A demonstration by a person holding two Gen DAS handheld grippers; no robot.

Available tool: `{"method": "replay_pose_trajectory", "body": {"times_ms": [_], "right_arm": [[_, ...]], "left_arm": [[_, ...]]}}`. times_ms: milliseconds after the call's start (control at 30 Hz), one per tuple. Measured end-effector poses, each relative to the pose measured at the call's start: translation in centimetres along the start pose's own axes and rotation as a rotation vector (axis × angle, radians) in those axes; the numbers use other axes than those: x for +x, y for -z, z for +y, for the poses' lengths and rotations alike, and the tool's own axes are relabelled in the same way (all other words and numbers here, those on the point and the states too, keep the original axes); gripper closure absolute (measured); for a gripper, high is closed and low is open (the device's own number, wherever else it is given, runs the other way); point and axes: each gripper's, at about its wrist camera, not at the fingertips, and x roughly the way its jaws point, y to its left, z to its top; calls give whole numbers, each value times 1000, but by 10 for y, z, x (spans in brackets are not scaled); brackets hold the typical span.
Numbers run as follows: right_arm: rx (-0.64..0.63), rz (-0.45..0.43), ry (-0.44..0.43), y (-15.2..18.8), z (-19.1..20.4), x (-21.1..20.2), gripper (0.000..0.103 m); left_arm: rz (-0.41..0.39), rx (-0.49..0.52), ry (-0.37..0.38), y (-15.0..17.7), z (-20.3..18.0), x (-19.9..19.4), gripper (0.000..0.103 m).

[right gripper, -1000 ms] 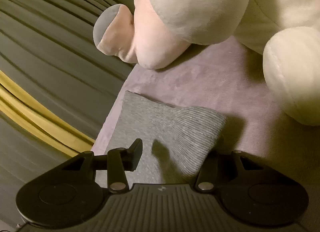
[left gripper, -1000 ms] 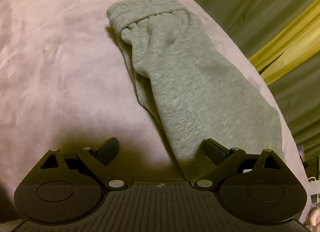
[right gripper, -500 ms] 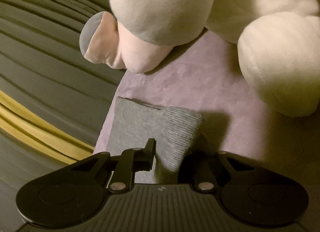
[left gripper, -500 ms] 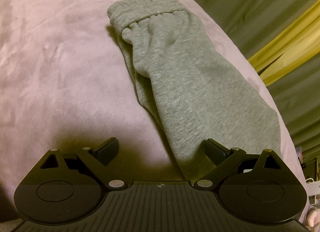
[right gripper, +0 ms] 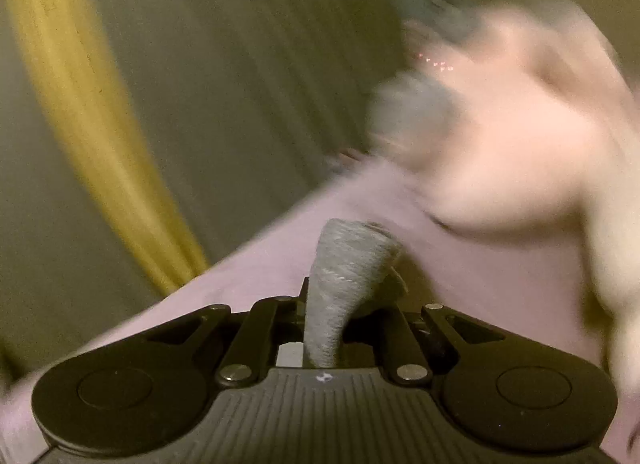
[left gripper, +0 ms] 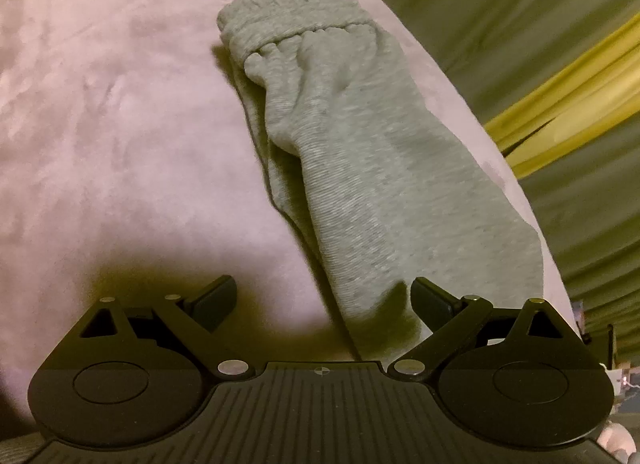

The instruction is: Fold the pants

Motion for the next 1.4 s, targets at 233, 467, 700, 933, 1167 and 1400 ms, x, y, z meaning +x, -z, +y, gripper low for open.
{"method": "replay_pose_trajectory", "body": {"times_ms": [233,467,700,933,1167,1400], "right_arm": [[-690,38,-311,89,206,-17,92],[-902,376,-345,220,261,25,91],[-790,380,-346,204,252,16,91],[-757,449,-472,209,265,-2,43],[-136,503,-521,151,202,12,4],[239,576,-425,144,141,35,4]], "left_arm": [[-13,7,24,1,3,-5,5],[-3,-16,39,2,10,-10,5],[13,4,49,1,7,-3,5],[0,36,61,5,2,-10,5],[19,278,133,21,-37,-25,5],[146,528,275,72,-133,-10,4]]}}
